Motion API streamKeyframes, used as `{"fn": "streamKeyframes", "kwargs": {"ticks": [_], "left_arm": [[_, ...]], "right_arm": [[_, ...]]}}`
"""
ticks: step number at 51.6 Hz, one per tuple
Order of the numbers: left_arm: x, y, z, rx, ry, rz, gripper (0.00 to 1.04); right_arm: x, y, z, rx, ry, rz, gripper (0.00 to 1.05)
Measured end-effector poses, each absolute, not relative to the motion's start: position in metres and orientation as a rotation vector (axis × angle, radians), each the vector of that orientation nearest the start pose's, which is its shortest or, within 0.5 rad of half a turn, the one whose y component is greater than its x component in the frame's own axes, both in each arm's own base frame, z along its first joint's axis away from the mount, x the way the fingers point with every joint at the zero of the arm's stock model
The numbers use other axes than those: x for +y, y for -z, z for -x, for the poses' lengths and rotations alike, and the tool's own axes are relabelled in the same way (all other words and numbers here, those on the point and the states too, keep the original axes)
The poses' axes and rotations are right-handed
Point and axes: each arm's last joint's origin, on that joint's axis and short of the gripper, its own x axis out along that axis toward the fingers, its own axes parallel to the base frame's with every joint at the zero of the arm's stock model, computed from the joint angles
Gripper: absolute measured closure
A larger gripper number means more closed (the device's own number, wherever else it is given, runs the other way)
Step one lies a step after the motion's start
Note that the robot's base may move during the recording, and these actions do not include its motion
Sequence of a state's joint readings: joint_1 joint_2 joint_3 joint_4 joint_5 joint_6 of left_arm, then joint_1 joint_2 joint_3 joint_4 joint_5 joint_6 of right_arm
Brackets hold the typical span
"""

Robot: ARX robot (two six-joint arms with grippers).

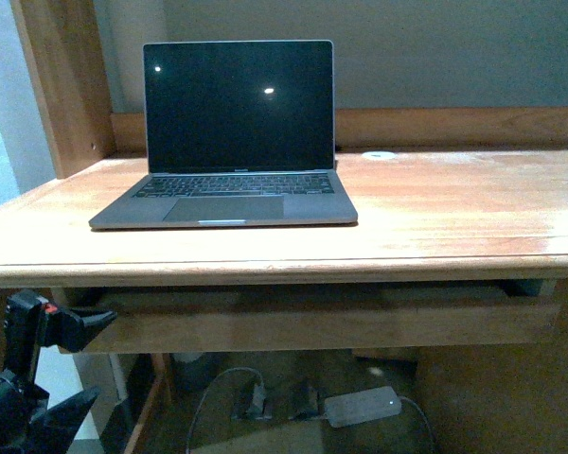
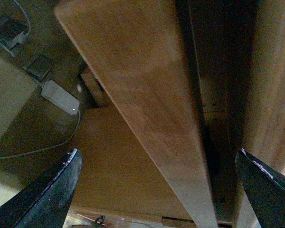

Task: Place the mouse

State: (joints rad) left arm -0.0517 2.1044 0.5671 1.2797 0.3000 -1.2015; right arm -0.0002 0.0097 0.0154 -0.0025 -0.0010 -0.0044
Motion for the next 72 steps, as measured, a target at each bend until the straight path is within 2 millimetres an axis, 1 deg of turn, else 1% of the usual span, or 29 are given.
{"fn": "streamKeyframes", "kwargs": {"ticks": [14, 38, 51, 59, 61, 63, 72], "left_arm": [[-0.028, -0.071, -0.332, 0.380, 0.182, 1.210, 0.07], [-0.028, -0.059, -0.352, 0.353, 0.140, 1.201, 0.07], [-0.027, -0.056, -0.355, 0.340, 0.117, 1.204, 0.07], [-0.025, -0.048, -0.355, 0.327, 0.070, 1.213, 0.07], [-0.023, -0.041, -0.355, 0.333, 0.044, 1.219, 0.07], [-0.023, -0.039, -0.356, 0.326, 0.046, 1.224, 0.07], [-0.021, -0.038, -0.363, 0.305, 0.025, 1.229, 0.07]], "right_arm": [[0.000, -0.168, -0.097, -0.003, 0.000, 0.004, 0.07], [0.000, -0.168, -0.097, -0.003, -0.001, 0.004, 0.07], [0.000, -0.168, -0.097, -0.003, 0.000, 0.004, 0.07], [0.000, -0.168, -0.097, -0.003, 0.000, 0.004, 0.07], [0.000, -0.168, -0.097, -0.003, -0.001, 0.004, 0.07], [0.000, -0.168, -0.097, -0.003, -0.001, 0.004, 0.07], [0.000, -0.168, -0.097, -0.003, 0.000, 0.004, 0.07]]}}
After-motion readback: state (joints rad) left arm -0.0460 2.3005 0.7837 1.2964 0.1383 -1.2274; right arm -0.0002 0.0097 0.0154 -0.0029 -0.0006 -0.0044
